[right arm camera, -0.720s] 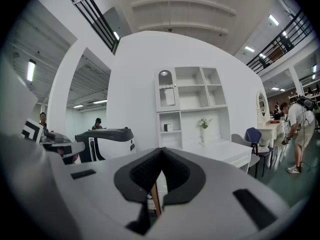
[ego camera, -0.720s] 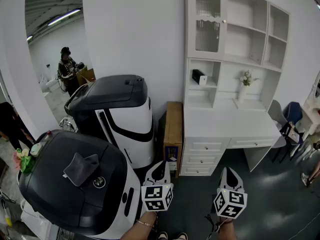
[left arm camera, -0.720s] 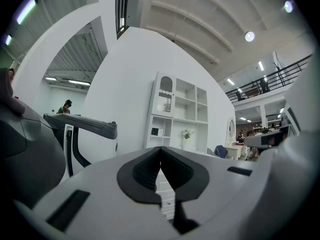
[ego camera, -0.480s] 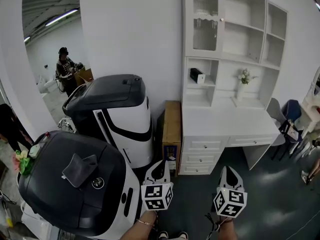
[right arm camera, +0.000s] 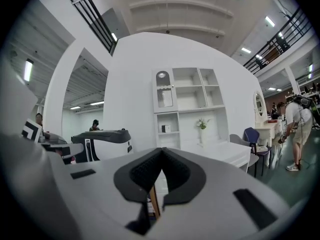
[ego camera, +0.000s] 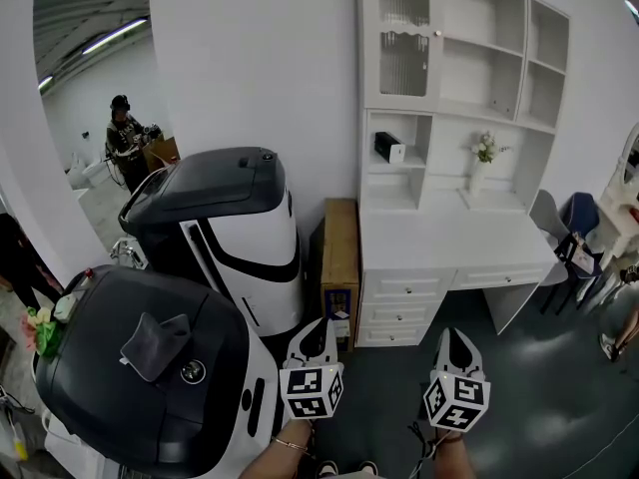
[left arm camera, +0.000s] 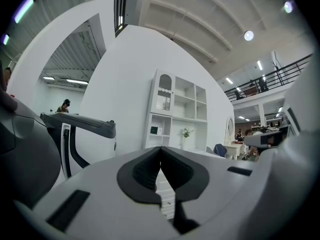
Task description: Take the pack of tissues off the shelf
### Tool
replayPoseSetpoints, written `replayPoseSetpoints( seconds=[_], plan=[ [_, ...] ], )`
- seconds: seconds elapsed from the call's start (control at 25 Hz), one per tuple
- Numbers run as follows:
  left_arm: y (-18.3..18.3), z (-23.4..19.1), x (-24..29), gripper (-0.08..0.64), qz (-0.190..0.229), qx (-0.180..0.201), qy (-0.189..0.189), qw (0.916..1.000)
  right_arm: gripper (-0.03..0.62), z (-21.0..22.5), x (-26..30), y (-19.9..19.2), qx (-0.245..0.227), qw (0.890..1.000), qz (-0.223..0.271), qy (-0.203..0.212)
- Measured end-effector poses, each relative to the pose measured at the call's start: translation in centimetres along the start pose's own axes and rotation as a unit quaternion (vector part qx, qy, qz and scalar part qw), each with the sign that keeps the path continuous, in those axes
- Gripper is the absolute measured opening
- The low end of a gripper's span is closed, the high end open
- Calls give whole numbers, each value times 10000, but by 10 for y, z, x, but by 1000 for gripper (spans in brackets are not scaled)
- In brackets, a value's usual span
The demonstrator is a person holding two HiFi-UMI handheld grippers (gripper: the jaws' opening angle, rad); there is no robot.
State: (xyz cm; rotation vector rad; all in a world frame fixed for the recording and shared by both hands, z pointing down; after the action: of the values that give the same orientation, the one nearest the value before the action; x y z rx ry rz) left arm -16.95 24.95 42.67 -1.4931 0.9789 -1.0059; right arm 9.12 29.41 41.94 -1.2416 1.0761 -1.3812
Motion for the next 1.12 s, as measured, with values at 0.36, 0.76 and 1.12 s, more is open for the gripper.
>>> replayPoseSetpoints(
  seconds=[0.36,0.76,1.12],
  plan=[
    [-3,3,8,18,-10,-76,39,10000,143,6,6,8,-31,9998,171,47],
    [-6,10,16,18,-32,-79,175,9998,365,24,18,11,-26,9996,223,168],
    [-10,25,28,18,-60,-39,327,9994,422,44,29,10,5,9991,172,380]
  ],
)
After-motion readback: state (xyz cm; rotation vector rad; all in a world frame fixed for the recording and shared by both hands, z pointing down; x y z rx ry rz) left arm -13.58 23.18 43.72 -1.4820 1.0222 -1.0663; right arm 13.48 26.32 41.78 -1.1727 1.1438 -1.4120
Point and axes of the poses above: the fingertips, and each gripper's own axes: x forward along the fingers, z to its right, y out of its top, the point moved 5 cm from there along -x, backward along the fingers, and after that the axes turned 4 degrees about -z, right-handed, at the moved point
